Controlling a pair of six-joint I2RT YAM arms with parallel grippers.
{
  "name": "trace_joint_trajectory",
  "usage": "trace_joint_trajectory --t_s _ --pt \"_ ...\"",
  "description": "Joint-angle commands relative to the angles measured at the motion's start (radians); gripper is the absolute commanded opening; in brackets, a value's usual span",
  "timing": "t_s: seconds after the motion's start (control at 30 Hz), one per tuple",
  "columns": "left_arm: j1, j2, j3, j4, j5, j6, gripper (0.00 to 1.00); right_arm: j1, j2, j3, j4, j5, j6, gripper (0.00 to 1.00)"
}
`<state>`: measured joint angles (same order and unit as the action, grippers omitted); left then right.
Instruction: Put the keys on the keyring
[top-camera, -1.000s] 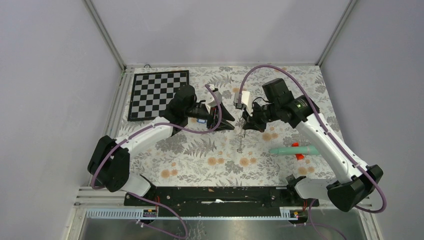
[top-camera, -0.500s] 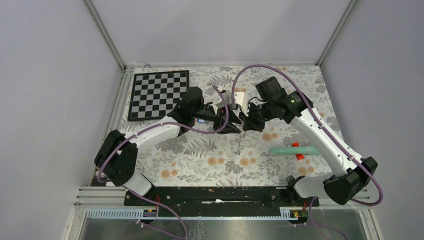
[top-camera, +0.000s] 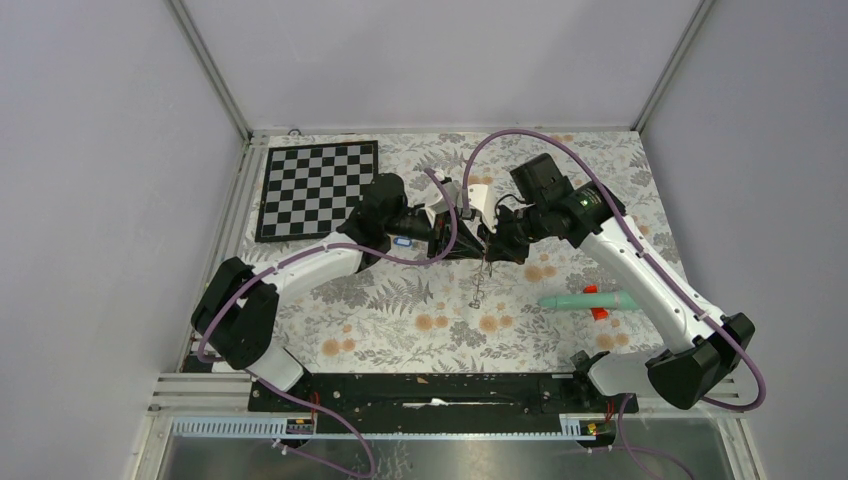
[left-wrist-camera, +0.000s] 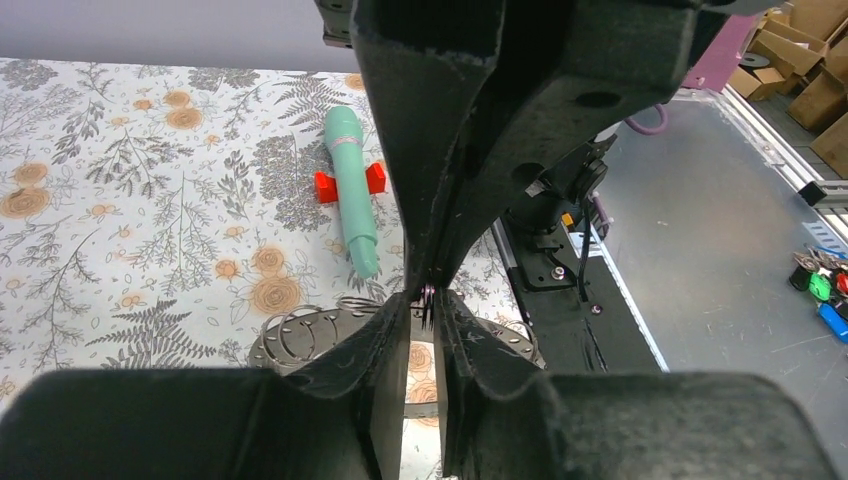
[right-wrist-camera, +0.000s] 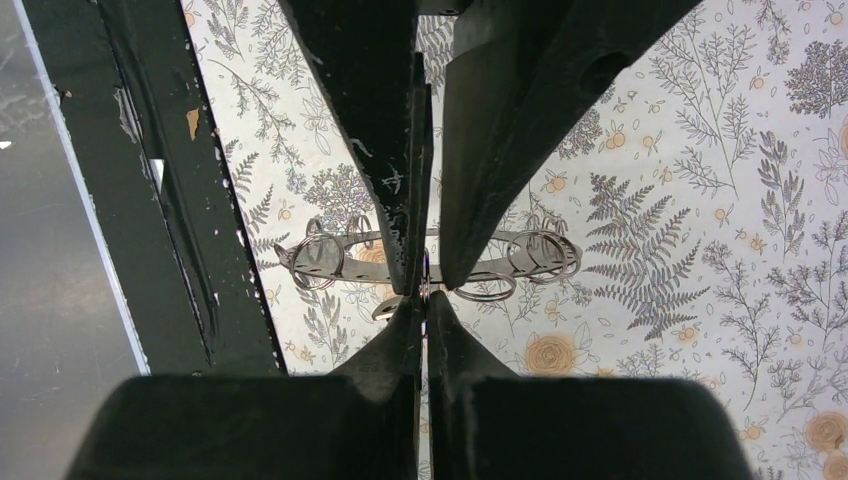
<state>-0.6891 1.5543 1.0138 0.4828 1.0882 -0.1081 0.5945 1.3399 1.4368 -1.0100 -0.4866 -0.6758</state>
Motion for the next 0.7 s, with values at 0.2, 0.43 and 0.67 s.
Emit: trace_joint_trajectory --t_s 0.2,0.43,0.67 --pt "-0.013 -0.007 0.005 0.068 0.041 -0.005 0.0 0.01 -0.011 -0.006 0.034 -0.009 0.019 0.0" --pt "0.0 -0.038 -0.053 0.233 0.076 -0.145 0.0 0.008 -0.061 -0.084 0.118 0.007 0.042 0.11" --pt "0.026 -0.079 -0.138 0.495 0.088 -0.341 0.0 -0.011 -0.182 -0.226 0.254 -0.032 0.052 0.34"
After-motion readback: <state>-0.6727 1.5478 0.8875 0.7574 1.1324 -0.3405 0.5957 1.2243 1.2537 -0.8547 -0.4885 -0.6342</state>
